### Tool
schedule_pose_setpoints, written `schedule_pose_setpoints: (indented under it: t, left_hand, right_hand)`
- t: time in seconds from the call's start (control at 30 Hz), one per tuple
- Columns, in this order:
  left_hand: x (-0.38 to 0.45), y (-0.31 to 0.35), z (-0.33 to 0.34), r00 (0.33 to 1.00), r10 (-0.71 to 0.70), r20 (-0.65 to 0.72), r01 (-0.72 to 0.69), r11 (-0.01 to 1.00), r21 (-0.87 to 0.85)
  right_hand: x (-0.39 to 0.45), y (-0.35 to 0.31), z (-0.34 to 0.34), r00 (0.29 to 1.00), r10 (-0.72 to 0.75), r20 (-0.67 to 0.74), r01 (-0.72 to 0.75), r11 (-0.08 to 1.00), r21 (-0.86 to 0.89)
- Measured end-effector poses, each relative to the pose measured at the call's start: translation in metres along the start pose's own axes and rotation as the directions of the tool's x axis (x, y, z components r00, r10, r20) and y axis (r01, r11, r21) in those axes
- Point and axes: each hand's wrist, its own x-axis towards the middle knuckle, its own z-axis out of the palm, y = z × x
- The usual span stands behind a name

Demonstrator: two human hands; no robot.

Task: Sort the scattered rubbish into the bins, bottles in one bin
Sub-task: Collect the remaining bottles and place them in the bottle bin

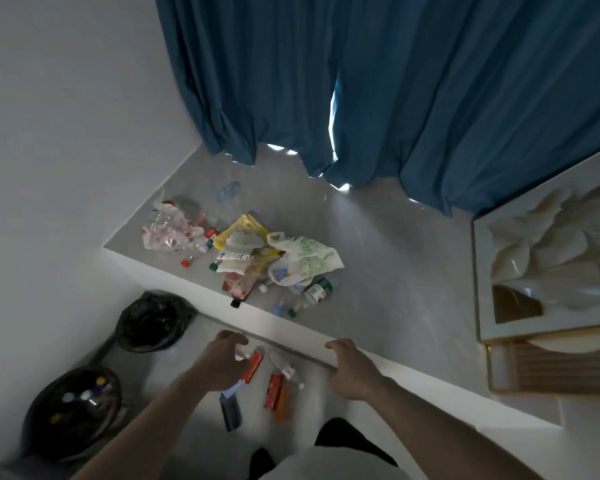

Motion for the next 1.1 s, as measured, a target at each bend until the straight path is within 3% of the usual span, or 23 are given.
schedule_pose_setpoints:
  t: [0.3, 0.57, 0.87, 1.1]
  left_hand:
    - [0.089, 0.028, 0.002, 0.996, -0.066, 0.063, 0.067, 0.998, -0.008]
    - [0.183, 0.049, 0.025, 0.977, -0.184, 0.106, 0.186, 0.982, -0.012]
    - [0.322, 0.028, 0.091, 0.952, -0.246, 0.182, 0.244, 0.969, 0.036]
    - [0.377, 0.012, 0.133, 0.906, -0.293, 0.305, 0.258, 0.954, 0.151]
  right_hand:
    - [0.075, 0.023, -0.032, 0.993, 0.053, 0.102, -0.044, 0.995, -0.085]
    - [0.196, 0.036, -0.062, 0.952, 0.066, 0.299, 0.004, 0.973, -0.229]
    - [0.356, 0.045, -0.016, 0.924, -0.029, 0.382, 0.138, 0.955, -0.261]
    - [0.404, 0.069, 0.012, 0.899, -0.012, 0.437, 0.126, 0.965, -0.232]
